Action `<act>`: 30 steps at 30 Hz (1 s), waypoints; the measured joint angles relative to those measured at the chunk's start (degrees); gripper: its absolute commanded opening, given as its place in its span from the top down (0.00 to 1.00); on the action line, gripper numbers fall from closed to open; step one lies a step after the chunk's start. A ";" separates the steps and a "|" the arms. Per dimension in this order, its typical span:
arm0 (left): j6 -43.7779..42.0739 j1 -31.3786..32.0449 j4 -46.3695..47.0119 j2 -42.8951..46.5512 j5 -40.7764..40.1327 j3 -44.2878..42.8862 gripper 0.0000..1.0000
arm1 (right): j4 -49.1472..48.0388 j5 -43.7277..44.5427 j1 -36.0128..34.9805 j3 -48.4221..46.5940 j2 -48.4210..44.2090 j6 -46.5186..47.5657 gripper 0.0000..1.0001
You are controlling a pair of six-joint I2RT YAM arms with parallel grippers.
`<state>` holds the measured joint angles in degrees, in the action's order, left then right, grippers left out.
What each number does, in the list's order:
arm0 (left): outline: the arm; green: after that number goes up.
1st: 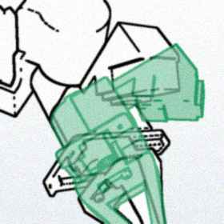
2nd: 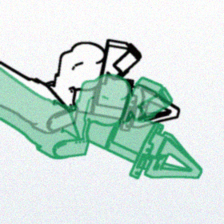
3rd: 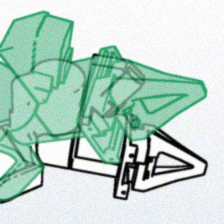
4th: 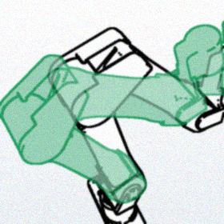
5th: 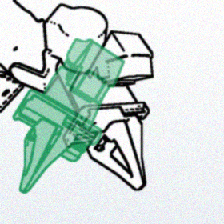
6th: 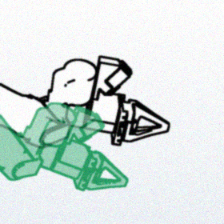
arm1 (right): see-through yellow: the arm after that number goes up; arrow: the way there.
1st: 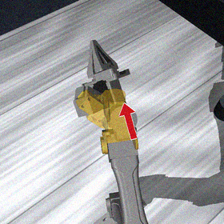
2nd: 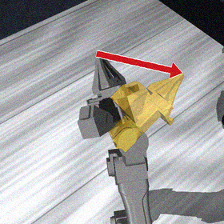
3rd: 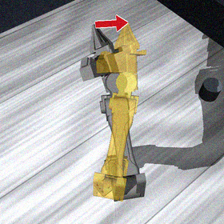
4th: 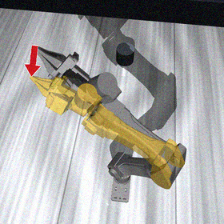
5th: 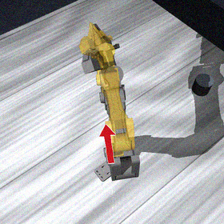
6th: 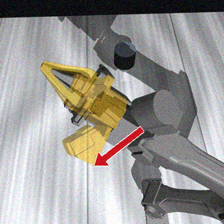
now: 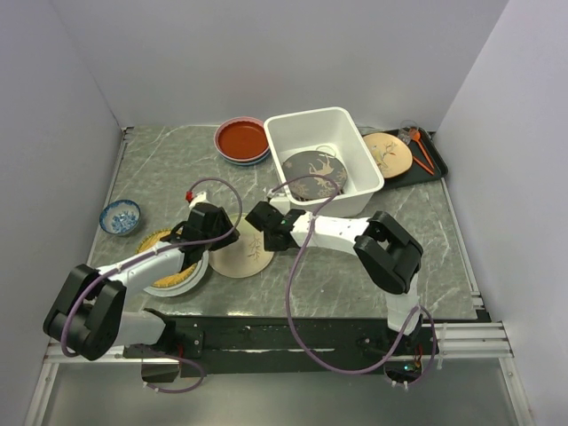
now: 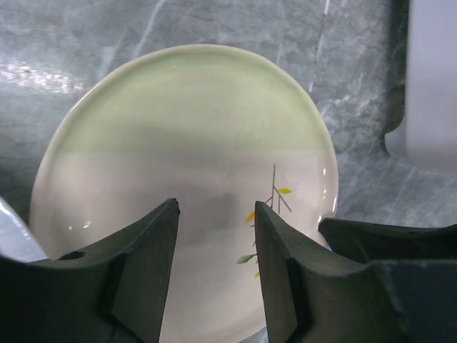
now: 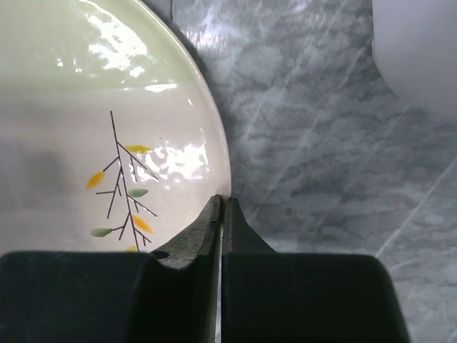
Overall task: Place the plates into the plastic bin on the countertop
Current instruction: Move the plate to the center of the board.
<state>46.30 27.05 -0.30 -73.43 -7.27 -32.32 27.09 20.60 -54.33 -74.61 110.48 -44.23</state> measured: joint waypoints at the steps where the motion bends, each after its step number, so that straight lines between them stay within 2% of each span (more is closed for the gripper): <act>1: -0.17 0.00 0.17 -0.15 0.50 -0.07 0.49 | 0.50 0.20 -0.26 0.00 -0.11 0.00 1.00; 14: -1.53 0.55 5.05 0.28 6.40 2.58 0.52 | 1.64 2.40 -2.69 0.11 -2.62 0.63 1.00; 18: -1.70 2.75 5.20 3.37 7.21 4.72 0.54 | 1.68 2.73 -3.69 0.11 -2.62 0.61 1.00; 25: -1.64 7.56 5.22 11.82 7.41 7.17 0.50 | 1.75 3.56 -5.51 0.11 -2.64 0.55 1.00; 30: -1.68 7.93 4.74 12.28 6.45 7.76 0.51 | 1.66 4.61 -6.19 2.05 -4.04 -0.04 1.00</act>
<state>44.62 34.98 4.45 -61.14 -0.82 -24.56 28.75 25.21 -60.51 -72.55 106.43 -44.27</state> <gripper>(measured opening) 0.497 0.008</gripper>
